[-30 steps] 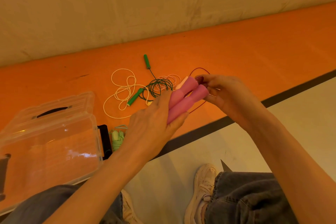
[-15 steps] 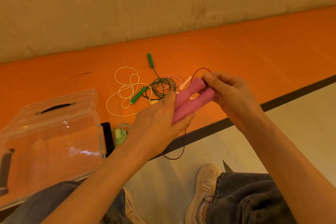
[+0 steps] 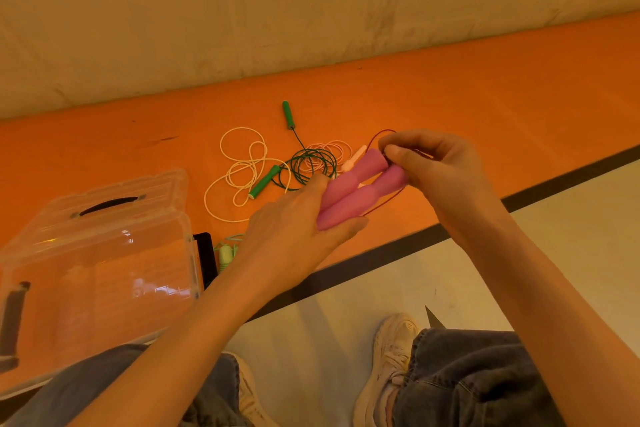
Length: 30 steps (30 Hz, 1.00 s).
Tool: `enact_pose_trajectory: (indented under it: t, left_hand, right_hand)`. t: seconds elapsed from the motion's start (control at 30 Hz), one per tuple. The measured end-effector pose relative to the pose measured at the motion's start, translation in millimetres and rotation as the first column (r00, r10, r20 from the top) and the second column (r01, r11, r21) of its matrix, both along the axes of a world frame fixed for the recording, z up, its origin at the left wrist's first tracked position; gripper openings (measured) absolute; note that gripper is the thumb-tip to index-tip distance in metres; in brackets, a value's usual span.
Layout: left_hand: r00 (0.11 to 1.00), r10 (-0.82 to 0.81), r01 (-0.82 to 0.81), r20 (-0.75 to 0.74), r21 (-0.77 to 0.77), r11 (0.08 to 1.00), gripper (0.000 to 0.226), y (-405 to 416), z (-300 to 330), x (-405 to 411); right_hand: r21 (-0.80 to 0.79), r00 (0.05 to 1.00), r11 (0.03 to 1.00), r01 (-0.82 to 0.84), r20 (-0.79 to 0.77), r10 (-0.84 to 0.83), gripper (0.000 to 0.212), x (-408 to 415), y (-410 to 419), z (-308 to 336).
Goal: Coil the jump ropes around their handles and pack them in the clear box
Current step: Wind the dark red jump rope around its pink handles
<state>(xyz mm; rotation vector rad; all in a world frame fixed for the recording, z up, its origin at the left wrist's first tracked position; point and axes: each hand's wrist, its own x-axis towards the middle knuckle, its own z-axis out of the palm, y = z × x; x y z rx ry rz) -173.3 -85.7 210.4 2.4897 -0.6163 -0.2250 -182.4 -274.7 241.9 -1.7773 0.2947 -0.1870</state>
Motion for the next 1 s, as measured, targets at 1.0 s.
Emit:
enact_pose_trajectory:
  t: [1.0]
  left_hand:
    - [0.998, -0.01, -0.003, -0.062, -0.202, 0.979, 0.057, -12.3, -3.4, -5.7]
  right_hand:
    - [0.828, 0.987, 0.546, 0.129, -0.16, 0.01, 0.02, -3.3, 48.1, -13.7]
